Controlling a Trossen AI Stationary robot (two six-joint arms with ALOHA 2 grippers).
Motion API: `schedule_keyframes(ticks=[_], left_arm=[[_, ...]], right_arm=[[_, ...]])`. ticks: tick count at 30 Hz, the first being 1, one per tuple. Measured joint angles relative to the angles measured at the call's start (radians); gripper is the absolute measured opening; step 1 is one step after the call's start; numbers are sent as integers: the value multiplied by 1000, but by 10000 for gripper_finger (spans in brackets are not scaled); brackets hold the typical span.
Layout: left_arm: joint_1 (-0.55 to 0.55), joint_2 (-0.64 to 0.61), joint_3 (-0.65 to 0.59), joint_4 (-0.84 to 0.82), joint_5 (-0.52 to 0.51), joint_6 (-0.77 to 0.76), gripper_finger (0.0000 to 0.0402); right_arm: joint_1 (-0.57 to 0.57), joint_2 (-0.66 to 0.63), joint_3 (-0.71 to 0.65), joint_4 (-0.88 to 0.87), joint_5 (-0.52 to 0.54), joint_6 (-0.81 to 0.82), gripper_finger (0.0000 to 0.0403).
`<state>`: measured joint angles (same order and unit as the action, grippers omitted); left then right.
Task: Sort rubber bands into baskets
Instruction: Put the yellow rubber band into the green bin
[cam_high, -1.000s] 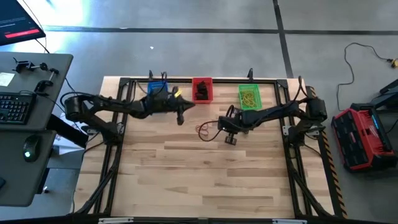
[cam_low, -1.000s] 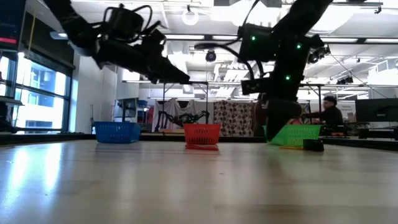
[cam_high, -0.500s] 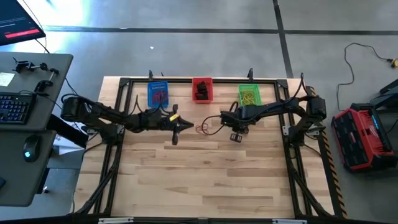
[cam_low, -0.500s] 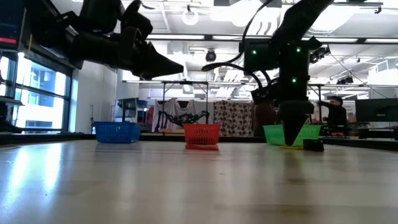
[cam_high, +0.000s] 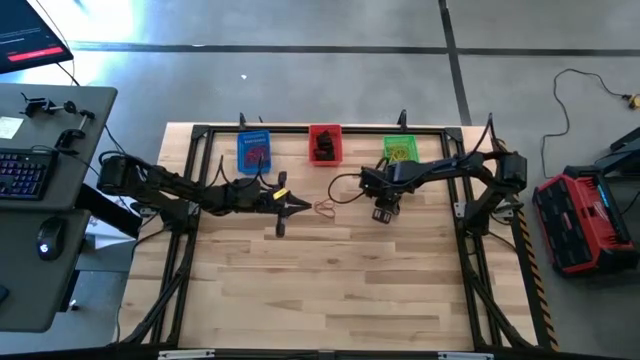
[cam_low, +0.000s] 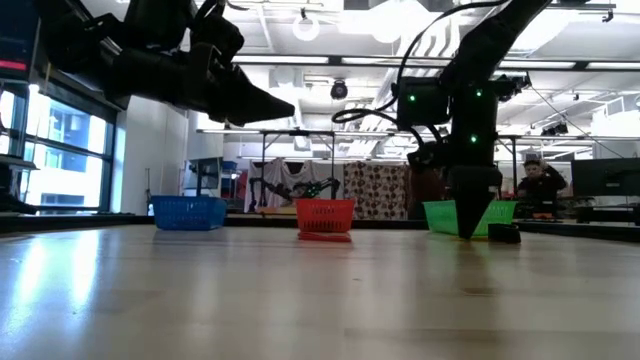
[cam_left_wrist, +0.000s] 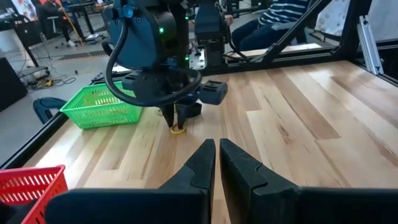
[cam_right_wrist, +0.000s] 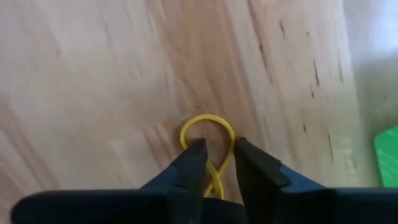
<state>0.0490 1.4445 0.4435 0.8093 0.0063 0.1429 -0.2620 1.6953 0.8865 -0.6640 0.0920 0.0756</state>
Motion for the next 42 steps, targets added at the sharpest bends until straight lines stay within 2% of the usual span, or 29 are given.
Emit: schedule_keyframes(ticks=[7, 12, 29, 33, 42], left_arm=[[0, 3, 0, -2, 0, -21, 13], [0, 5, 0, 1, 0, -53, 13], [1, 5, 0, -6, -20, -45, 13], [1, 5, 0, -18, -23, -45, 13], [1, 5, 0, -22, -21, -60, 13]], right_arm=[[0, -9, -2, 12, -32, -50, 6], [0, -45, -8, 15, -42, -57, 7], [28, -306, -7, 137, -35, -32, 0], [43, -362, -6, 161, 73, -6, 0], [52, -414, -6, 171, 506, 58, 0]])
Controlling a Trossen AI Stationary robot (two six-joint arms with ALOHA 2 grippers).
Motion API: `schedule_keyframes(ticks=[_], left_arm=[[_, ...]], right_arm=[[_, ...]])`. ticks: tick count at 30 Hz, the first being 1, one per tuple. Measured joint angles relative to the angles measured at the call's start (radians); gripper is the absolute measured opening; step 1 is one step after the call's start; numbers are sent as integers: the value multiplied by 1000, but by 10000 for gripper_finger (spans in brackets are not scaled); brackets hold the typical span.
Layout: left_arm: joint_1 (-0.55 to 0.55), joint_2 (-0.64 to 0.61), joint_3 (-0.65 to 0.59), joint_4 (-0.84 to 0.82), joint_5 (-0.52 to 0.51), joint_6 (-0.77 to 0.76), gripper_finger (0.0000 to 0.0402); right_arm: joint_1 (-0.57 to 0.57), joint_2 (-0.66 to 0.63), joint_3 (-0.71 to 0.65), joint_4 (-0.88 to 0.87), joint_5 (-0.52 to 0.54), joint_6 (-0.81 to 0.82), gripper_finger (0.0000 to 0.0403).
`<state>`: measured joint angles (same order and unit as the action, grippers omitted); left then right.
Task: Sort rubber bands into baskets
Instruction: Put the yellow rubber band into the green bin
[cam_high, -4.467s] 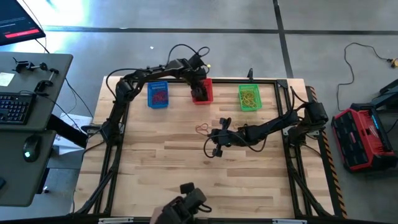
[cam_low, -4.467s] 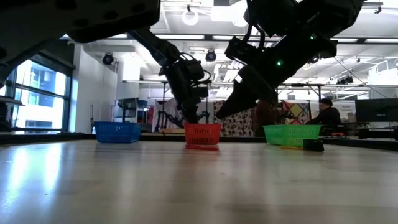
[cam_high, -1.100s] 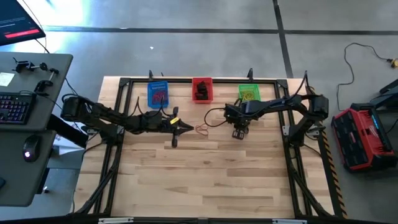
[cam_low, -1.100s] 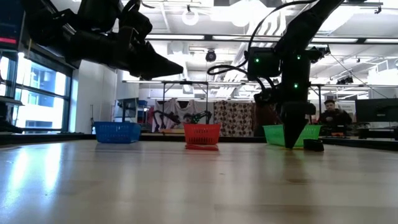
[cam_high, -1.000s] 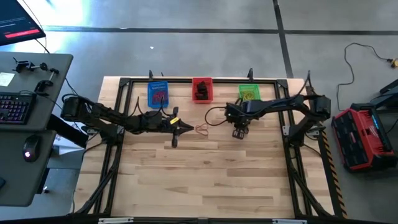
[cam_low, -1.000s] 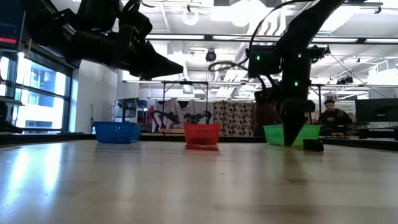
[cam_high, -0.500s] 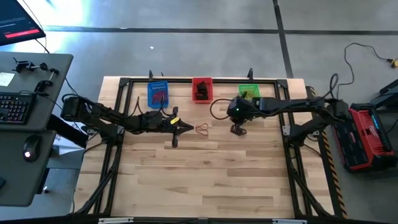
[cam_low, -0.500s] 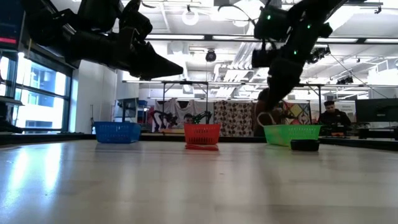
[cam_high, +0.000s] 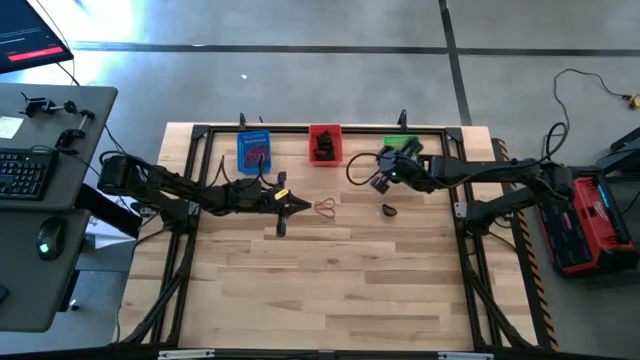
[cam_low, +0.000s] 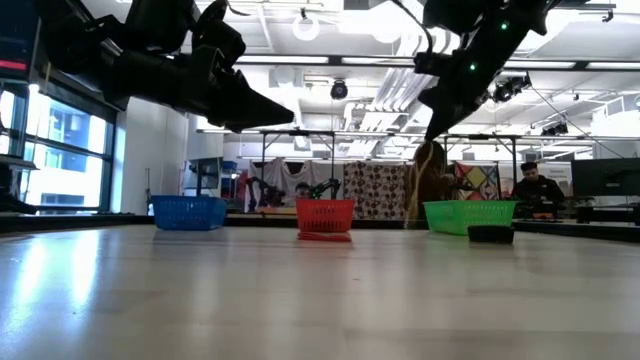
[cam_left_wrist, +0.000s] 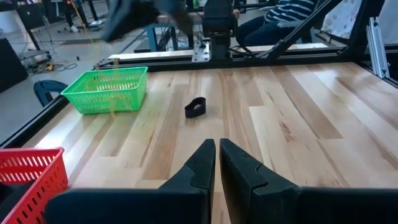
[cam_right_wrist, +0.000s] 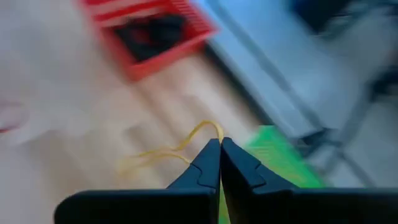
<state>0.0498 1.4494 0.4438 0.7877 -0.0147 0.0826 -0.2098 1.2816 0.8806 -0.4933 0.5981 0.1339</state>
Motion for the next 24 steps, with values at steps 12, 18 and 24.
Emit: schedule_keyframes(ticks=[12, 18, 24], left_arm=[[0, 0, 0, -5, 2, -2, 13], [0, 0, 0, -5, 2, -2, 13], [0, 0, 0, -6, 2, -2, 13]], right_arm=[[-55, 0, 0, -5, 305, 7, 0], [-93, 0, 1, -37, 388, 9, 0], [-151, 0, 1, -35, -2, 35, 0]])
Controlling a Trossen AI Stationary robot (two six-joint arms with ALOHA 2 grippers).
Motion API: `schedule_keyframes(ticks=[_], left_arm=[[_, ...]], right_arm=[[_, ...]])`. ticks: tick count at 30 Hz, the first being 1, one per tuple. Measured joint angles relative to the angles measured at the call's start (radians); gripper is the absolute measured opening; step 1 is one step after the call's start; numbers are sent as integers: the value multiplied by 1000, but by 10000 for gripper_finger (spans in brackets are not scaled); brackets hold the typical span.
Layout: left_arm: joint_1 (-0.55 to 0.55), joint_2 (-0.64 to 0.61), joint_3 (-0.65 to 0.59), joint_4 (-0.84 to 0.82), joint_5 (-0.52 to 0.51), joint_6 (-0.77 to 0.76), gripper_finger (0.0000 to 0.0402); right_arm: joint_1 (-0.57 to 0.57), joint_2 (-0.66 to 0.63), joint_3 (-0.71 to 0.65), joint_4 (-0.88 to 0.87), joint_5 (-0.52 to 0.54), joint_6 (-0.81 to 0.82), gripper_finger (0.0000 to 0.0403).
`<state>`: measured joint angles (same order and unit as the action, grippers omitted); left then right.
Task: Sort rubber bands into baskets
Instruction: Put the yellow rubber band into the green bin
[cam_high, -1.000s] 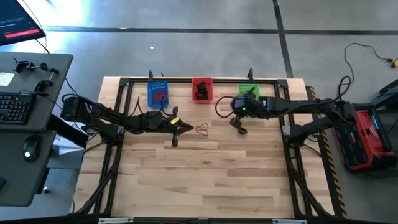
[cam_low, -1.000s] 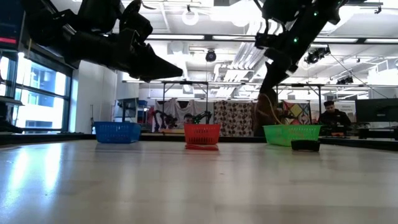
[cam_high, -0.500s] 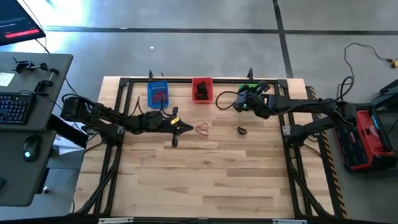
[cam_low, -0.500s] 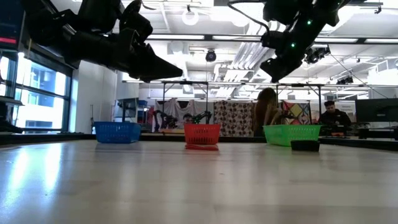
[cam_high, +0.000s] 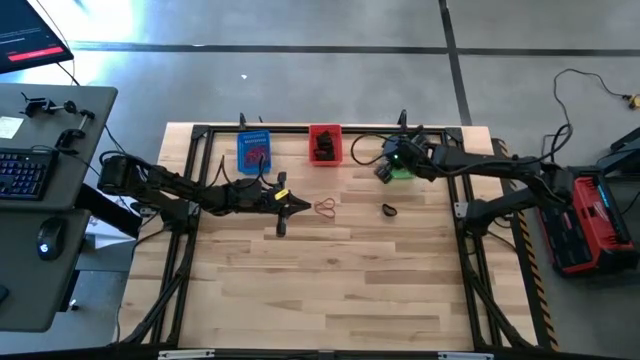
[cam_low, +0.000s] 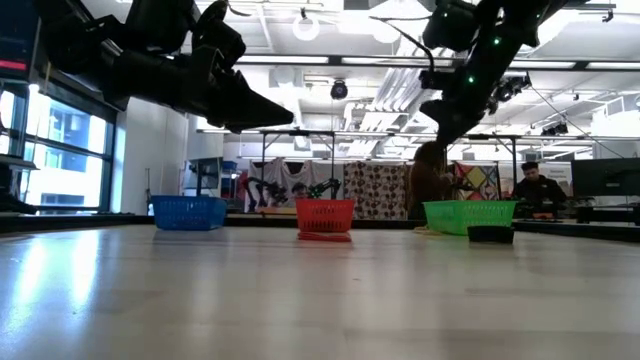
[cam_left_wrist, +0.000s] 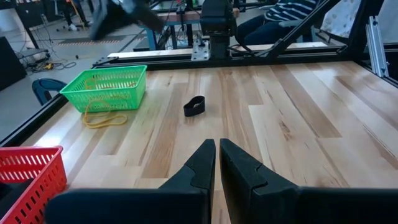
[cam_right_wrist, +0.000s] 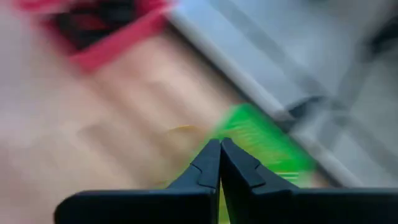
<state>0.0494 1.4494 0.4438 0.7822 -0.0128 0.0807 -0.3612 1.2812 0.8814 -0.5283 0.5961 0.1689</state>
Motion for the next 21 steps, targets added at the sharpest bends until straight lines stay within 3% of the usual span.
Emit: schedule_keyframes(ticks=[2, 4, 9, 14, 21], left_arm=[[0, 0, 0, 0, 0, 0, 13], [0, 0, 0, 0, 0, 0, 13], [0, 0, 0, 0, 0, 0, 13], [0, 0, 0, 0, 0, 1, 13], [0, 0, 0, 0, 0, 1, 13]], right_arm=[[-14, 5, 0, 6, -150, 5, 3], [-14, 14, 0, 6, -213, 5, 14], [8, 62, 0, 17, -239, -3, 73], [2, 147, 0, 55, -396, 70, 133], [-31, 242, 1, 101, -406, 93, 145]])
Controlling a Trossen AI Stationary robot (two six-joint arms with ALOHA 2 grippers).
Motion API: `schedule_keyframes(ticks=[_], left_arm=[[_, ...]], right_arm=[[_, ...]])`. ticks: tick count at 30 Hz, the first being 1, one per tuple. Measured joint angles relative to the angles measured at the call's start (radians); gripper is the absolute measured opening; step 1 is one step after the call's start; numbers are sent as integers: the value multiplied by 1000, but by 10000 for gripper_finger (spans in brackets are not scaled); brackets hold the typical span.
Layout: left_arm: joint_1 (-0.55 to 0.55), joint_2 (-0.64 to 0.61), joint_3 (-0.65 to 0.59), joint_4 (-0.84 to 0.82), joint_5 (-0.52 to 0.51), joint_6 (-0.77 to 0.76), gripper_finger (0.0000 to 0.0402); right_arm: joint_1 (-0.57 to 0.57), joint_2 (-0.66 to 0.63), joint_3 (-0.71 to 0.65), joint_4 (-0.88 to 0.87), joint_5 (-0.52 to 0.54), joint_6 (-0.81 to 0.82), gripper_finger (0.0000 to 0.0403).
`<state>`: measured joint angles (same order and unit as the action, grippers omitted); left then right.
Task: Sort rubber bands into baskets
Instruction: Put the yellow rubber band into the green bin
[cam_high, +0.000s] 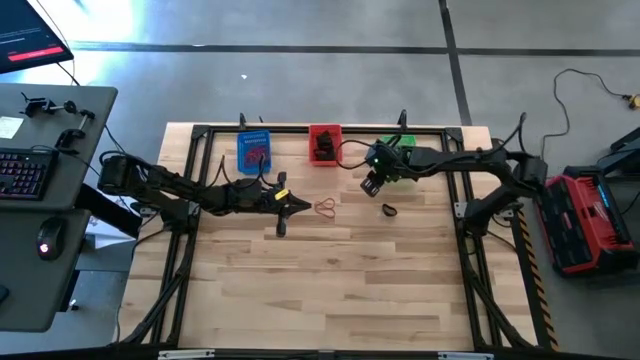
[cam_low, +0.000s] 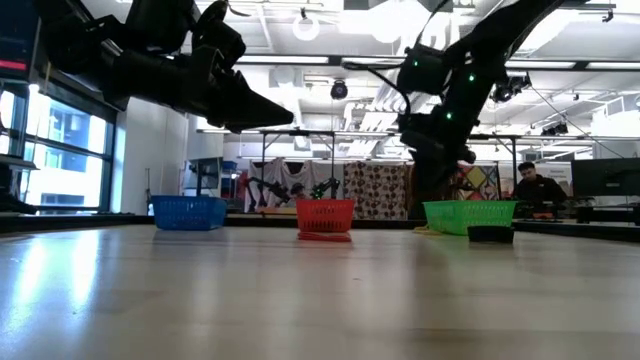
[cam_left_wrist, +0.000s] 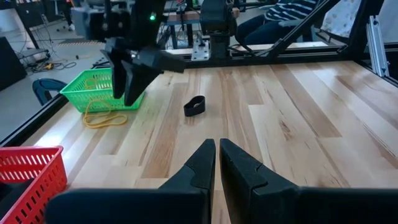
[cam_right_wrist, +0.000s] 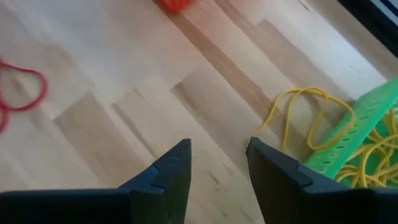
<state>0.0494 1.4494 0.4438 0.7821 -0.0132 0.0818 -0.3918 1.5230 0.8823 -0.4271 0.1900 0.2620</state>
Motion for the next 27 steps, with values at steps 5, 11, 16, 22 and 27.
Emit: schedule_keyframes(ticks=[5, 11, 16, 22, 27], left_arm=[[0, 0, 0, 0, -2, 0, 13], [3, 0, 0, 0, -3, 0, 13], [2, 0, 0, 0, -3, -2, 13], [2, 0, 0, 0, -3, -3, 13], [2, 0, 0, -3, -3, -3, 13]], right_arm=[[-17, 29, 38, -34, 26, -72, 144], [-24, 98, 150, -162, 67, -238, 144], [-50, 205, 239, -269, 68, -370, 144], [-78, 295, 290, -311, 63, -546, 144], [-100, 322, 296, -310, 52, -601, 144]])
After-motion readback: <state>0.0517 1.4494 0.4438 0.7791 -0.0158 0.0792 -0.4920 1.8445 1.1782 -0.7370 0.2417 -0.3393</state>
